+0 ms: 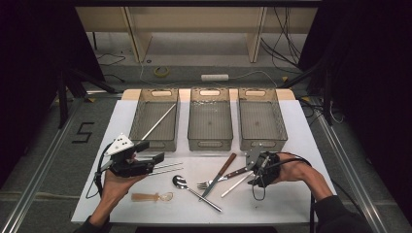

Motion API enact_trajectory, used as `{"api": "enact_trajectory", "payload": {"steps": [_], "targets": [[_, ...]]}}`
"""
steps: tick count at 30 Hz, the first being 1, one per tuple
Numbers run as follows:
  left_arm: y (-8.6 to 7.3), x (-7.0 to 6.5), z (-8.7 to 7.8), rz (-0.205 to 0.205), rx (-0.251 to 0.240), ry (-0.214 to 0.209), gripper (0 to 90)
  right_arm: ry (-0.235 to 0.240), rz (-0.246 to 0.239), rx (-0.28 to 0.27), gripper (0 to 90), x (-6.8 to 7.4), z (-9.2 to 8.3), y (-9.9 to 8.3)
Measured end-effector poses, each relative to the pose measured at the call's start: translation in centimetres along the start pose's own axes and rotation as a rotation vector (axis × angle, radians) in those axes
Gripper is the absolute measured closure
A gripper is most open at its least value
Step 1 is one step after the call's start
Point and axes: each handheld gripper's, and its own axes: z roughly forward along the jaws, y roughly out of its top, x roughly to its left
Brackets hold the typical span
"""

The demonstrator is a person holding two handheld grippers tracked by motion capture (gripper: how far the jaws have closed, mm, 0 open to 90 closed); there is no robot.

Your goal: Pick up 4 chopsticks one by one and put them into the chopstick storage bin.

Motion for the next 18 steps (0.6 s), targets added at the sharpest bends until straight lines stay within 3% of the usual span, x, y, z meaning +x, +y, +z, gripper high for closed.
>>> {"api": "enact_trajectory", "payload": {"steps": [9,18], "targets": [[-0.1,-0.6,0.0,0.02,-0.001,-0.014,22.9,0.01,-0.044,0.045,54.3,-0.5,0.7,0.7],[-0.1,-0.8,0.0,0.031,0.005,-0.016,22.6,0.031,-0.051,0.069,61.4,-0.8,1.2,0.9]]}}
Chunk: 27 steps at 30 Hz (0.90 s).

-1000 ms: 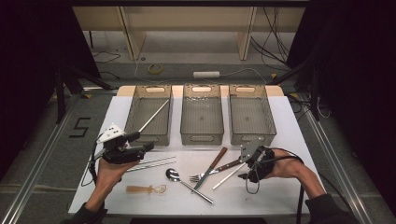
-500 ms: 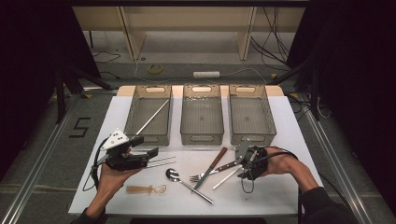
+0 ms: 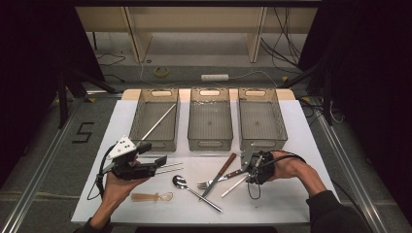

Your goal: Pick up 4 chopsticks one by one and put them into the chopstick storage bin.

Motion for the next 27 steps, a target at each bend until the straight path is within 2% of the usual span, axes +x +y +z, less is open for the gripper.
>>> {"api": "enact_trajectory", "payload": {"steps": [13,15,27], "targets": [[0.0,0.0,0.1,0.008,0.007,0.001,22.6,0.009,-0.02,0.024,64.6,-0.3,0.7,0.3],[0.0,0.0,0.1,0.009,0.009,0.0,22.7,0.009,-0.021,0.015,64.7,-0.3,0.8,0.3],[-0.1,-0.1,0.4,0.017,0.022,-0.008,22.9,0.016,-0.048,0.064,67.6,-0.4,1.1,0.4]]}}
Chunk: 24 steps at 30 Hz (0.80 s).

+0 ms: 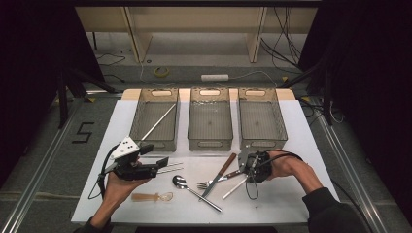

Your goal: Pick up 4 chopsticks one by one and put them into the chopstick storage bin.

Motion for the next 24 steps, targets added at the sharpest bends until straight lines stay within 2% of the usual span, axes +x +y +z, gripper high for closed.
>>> {"api": "enact_trajectory", "payload": {"steps": [8,24], "targets": [[-0.02,0.05,0.03,0.004,0.002,0.0,23.1,0.022,-0.027,0.03,73.3,0.11,0.03,0.35],[-0.08,0.15,0.09,0.01,0.011,0.004,23.4,0.045,-0.1,0.033,82.0,0.29,0.05,0.43]]}}
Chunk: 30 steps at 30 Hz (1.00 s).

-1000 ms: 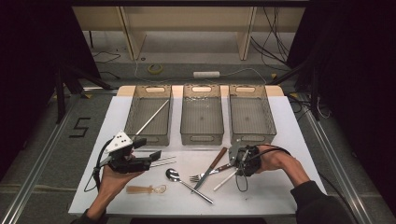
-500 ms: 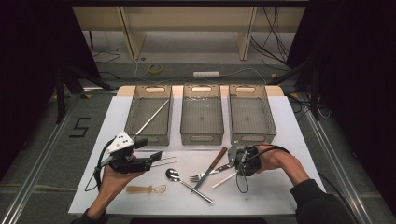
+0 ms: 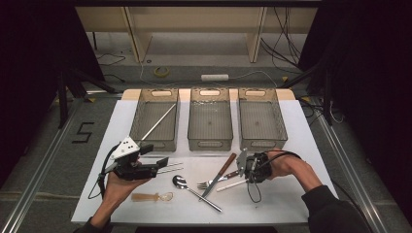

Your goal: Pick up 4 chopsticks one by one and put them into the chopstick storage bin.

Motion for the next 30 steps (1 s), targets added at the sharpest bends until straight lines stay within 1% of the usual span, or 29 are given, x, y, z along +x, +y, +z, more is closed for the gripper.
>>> {"api": "enact_trajectory", "payload": {"steps": [2,4,13,15,17,18,19,20,21,24,26,28,30], "targets": [[0.0,0.0,0.0,-0.005,-0.005,0.0,23.4,0.005,-0.013,0.002,84.0,0.0,0.0,0.0],[0.0,0.0,0.0,-0.001,-0.002,-0.001,23.5,0.008,-0.011,0.0,84.3,0.0,0.0,0.0],[0.0,0.0,0.1,-0.002,0.003,0.001,23.6,0.006,-0.032,0.003,85.1,0.2,-0.1,-0.1],[0.0,0.0,0.1,-0.002,0.004,-0.001,23.7,0.01,-0.035,-0.003,85.2,0.3,-0.3,-0.1],[0.0,-0.1,0.2,-0.002,0.007,-0.005,23.7,0.008,-0.029,-0.016,85.2,0.3,-0.5,-0.2],[0.0,-0.1,0.2,0.004,0.011,-0.007,23.7,0.005,-0.027,-0.016,85.2,0.4,-0.7,-0.2],[0.0,-0.3,0.3,0.001,0.011,-0.012,23.8,0.002,-0.025,-0.015,85.2,0.4,-0.9,-0.2],[0.0,-0.4,0.4,0.009,0.018,-0.017,23.8,0.001,-0.031,-0.014,85.2,0.4,-1.0,-0.2],[0.1,-0.6,0.5,0.009,0.016,-0.021,23.8,-0.007,-0.03,-0.017,85.3,0.5,-1.2,-0.2],[0.1,-1.0,0.7,0.032,0.028,-0.034,23.8,-0.037,-0.027,-0.029,85.3,0.6,-1.9,-0.2],[0.1,-1.3,1.0,0.039,0.034,-0.041,23.8,-0.05,-0.025,-0.04,85.3,0.6,-2.4,-0.1],[0.1,-1.6,1.2,0.045,0.046,-0.057,23.7,-0.064,-0.028,-0.052,85.3,0.6,-3.0,0.1],[0.1,-2.1,1.6,0.059,0.051,-0.071,23.5,-0.078,-0.03,-0.066,85.3,0.6,-3.4,0.3]]}}
